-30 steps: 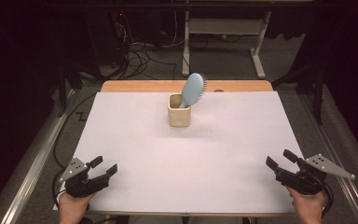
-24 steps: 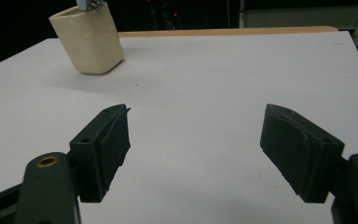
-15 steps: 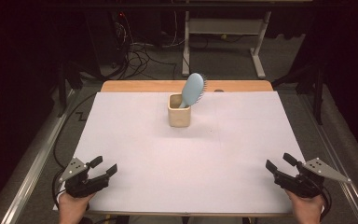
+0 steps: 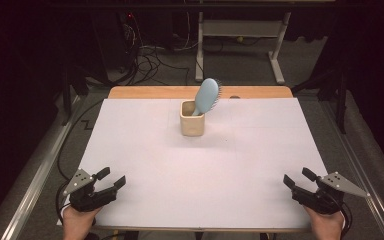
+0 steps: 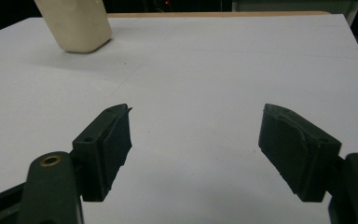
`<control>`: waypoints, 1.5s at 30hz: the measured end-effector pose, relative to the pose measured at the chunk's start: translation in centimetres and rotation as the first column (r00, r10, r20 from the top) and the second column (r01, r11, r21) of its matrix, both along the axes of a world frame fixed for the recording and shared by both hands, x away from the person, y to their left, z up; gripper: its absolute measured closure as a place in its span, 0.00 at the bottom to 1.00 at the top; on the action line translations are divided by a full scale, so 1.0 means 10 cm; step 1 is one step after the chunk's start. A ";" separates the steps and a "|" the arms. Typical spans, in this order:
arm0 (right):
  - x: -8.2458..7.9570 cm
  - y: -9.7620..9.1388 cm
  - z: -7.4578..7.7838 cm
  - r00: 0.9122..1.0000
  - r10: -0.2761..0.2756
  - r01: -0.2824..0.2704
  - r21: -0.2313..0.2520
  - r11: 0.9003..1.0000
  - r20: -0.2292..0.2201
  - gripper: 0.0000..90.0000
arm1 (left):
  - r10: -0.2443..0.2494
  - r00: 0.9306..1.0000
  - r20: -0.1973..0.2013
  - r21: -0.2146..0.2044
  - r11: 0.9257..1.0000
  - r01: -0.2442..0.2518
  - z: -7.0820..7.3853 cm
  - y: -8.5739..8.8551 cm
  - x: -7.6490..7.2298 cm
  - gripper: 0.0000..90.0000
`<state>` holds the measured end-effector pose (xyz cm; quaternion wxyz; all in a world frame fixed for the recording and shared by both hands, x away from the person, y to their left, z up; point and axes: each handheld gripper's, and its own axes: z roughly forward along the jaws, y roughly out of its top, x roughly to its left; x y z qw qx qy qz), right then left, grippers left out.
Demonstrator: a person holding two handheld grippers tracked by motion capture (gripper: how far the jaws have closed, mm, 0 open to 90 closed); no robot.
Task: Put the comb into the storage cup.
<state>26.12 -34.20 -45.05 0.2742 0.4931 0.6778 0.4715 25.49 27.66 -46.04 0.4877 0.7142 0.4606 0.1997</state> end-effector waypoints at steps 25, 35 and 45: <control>-0.02 0.11 -0.14 0.999 0.037 -0.037 -0.012 0.999 -0.040 0.28 | -0.007 1.000 -0.011 -0.003 1.000 0.007 -0.01 0.00 0.01 0.34; -0.08 0.11 -0.14 0.999 0.026 -0.026 -0.005 1.000 -0.020 0.26 | -0.011 1.000 -0.006 -0.004 1.000 0.011 0.00 0.00 0.00 0.34; -0.10 0.09 -0.16 0.999 0.023 -0.023 0.005 1.000 -0.028 0.26 | -0.010 1.000 -0.006 -0.006 1.000 0.010 0.00 -0.01 0.01 0.34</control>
